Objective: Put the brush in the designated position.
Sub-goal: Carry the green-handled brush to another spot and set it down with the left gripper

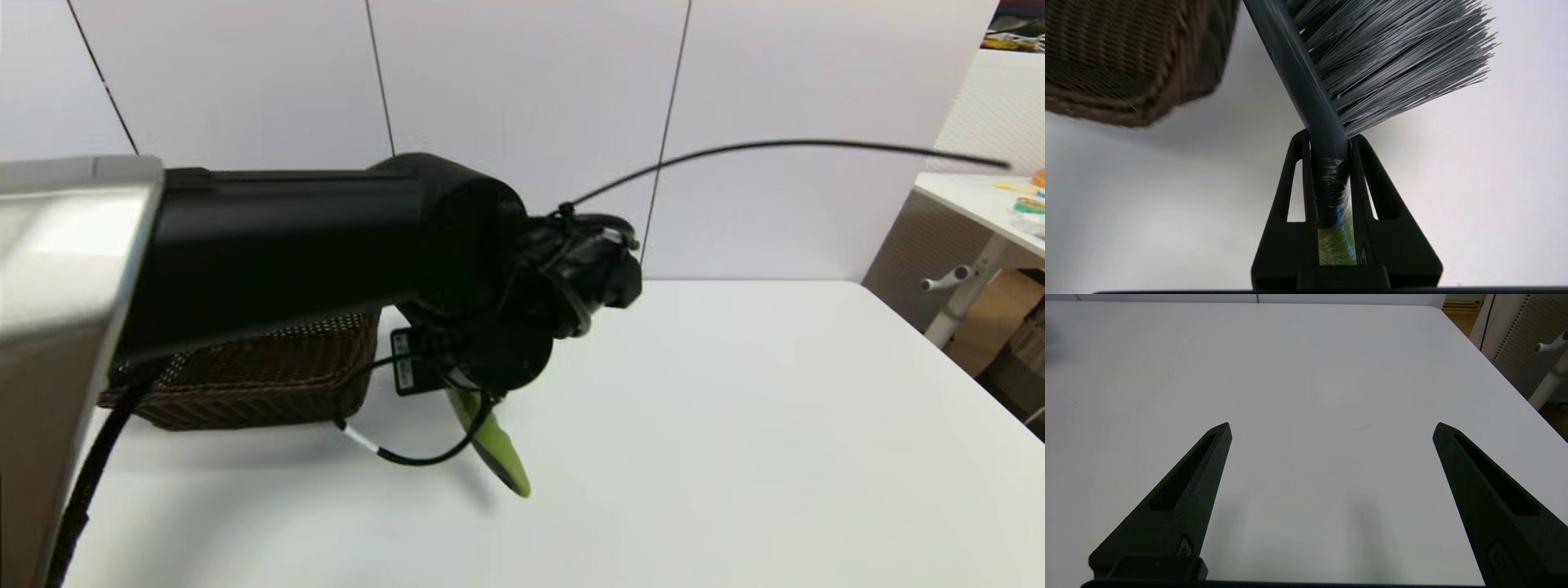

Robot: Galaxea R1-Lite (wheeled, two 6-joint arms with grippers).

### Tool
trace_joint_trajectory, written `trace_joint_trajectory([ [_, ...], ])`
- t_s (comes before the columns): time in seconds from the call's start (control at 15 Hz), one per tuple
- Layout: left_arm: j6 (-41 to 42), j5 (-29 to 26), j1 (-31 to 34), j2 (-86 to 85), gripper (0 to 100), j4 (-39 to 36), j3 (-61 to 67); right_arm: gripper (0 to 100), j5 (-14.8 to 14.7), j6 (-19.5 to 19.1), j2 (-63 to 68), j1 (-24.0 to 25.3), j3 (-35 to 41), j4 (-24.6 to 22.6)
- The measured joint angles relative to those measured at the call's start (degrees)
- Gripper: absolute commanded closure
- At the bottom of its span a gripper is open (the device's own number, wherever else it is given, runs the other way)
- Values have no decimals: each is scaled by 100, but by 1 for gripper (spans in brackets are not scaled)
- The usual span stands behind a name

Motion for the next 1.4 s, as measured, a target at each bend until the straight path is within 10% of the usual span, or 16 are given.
trace_joint_trajectory([
  [1.4, 1211, 127, 2762, -356, 100, -4512, -17, 0, 0, 0, 0, 0, 0, 1],
])
